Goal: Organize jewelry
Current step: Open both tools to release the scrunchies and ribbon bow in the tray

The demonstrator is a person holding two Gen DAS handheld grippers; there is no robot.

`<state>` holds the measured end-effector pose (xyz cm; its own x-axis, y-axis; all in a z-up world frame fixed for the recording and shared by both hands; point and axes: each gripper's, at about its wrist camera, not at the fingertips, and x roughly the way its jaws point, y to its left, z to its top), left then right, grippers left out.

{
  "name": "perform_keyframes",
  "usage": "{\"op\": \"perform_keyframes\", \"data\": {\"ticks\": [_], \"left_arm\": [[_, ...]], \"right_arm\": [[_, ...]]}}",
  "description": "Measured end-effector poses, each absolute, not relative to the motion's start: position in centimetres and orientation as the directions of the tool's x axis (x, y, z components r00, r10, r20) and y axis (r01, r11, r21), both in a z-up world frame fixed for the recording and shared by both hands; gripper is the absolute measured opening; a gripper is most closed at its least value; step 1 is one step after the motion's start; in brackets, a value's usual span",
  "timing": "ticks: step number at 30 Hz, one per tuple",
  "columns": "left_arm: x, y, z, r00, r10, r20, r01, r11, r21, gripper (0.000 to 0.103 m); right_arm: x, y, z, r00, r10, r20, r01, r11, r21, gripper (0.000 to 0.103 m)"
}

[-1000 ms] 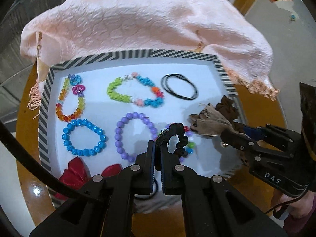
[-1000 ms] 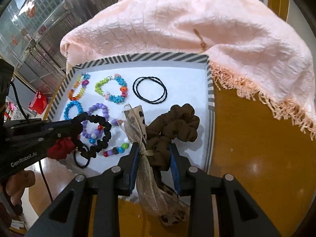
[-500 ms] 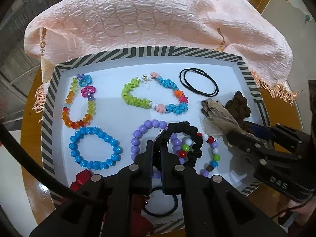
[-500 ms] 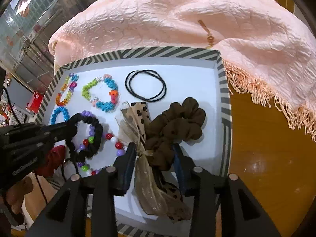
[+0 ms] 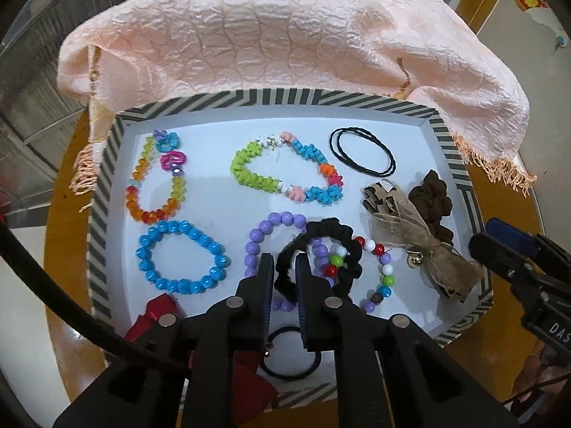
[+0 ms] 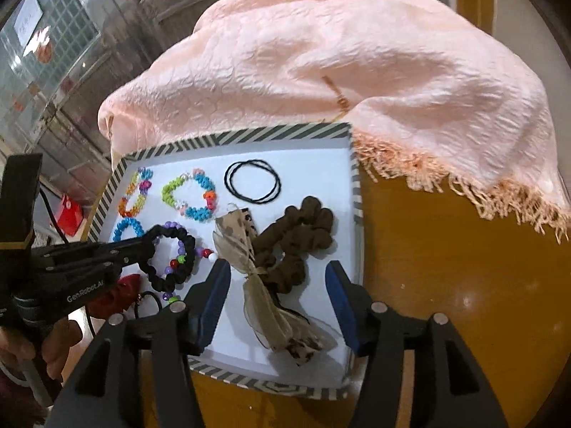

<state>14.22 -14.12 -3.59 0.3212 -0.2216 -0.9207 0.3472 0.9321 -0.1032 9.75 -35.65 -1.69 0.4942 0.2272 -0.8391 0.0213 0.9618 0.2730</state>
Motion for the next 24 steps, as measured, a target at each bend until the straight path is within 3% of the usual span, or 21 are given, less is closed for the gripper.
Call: {"op": "perform_keyframes", "data": {"ticks": [8,16,24], "left_arm": [[11.8,-12.9,-2.2,0.351,-0.203,-0.914,0.339,0.937,-0.078,0.007],[9.9,-12.0,-1.4,0.375,-0.192,-0.907,0.326,0.943,-0.065,0.007],[8.2,-10.9,-0.1,0.414,-0.184,-0.891,0.310,0.949,-0.052,0.007]], "right_arm": [[7.7,-35.5,-0.3,0.535,0.193,-0.822,0.044,0.966,0.256,0.060],[6.1,-33.9,0.5,0.551,0.199,-0.810,0.028,0.966,0.256,0.072],[4.6,-32.8,1.0,0.548,0.202,-0.812,0.016,0.968,0.252,0.073]]}}
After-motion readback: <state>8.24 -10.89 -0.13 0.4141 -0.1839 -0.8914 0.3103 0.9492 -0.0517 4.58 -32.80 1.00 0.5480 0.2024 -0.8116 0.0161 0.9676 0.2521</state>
